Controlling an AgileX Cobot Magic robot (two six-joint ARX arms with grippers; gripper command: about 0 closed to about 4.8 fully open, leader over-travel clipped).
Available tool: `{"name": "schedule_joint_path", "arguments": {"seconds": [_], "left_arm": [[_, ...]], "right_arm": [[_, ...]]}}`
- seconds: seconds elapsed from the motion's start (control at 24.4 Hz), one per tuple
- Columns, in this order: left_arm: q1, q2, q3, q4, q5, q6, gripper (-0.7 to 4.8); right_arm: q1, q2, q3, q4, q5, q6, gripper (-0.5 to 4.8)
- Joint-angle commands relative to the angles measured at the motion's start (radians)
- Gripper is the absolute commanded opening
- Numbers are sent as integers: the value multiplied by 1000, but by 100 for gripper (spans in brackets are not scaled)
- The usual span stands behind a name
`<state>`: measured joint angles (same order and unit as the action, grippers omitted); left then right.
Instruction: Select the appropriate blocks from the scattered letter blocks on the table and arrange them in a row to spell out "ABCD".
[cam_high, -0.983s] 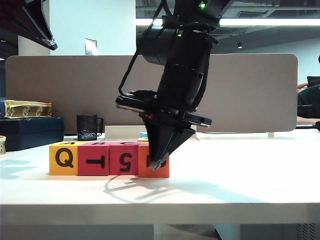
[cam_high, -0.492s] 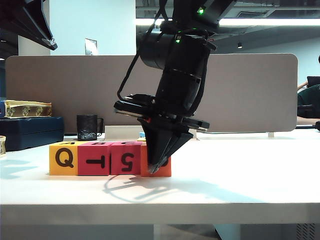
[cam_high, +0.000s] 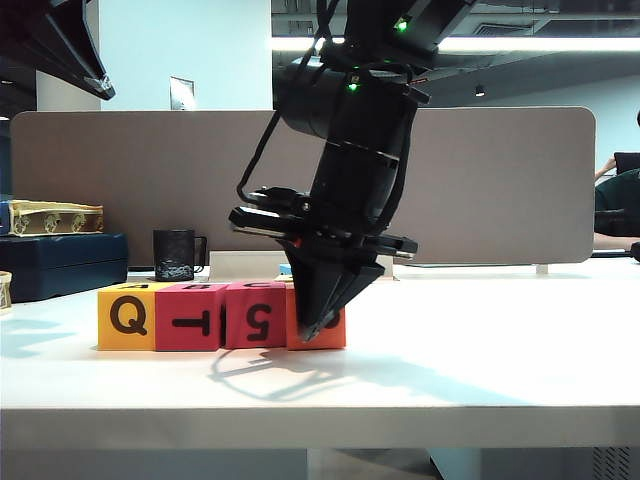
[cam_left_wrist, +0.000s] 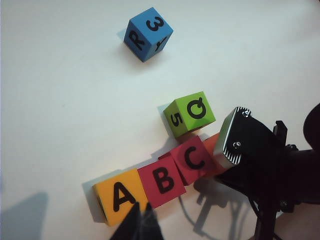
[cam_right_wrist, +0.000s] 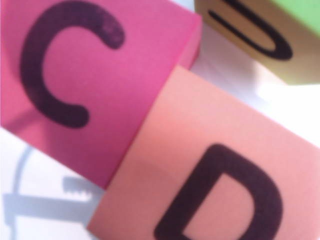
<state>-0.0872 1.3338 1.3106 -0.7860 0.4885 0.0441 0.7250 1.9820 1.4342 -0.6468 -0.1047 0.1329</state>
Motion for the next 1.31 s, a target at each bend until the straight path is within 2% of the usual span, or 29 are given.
{"name": "schedule_joint_path", "arguments": {"seconds": [0.04, 0.66, 0.98, 1.31], "left_arm": [[-1, -5, 6, 9, 6, 1, -6], [-1, -5, 5, 8, 6, 1, -6], [-1, -5, 5, -7, 6, 1, -6], [-1, -5, 6, -20, 35, 1, -6]], "right_arm": [[2, -3, 3, 30, 2, -2, -4], [-1, -37, 4, -95, 4, -4, -4], [-34, -63, 4, -148, 136, -33, -4], [-64, -61, 4, -69, 135, -32, -4]]}}
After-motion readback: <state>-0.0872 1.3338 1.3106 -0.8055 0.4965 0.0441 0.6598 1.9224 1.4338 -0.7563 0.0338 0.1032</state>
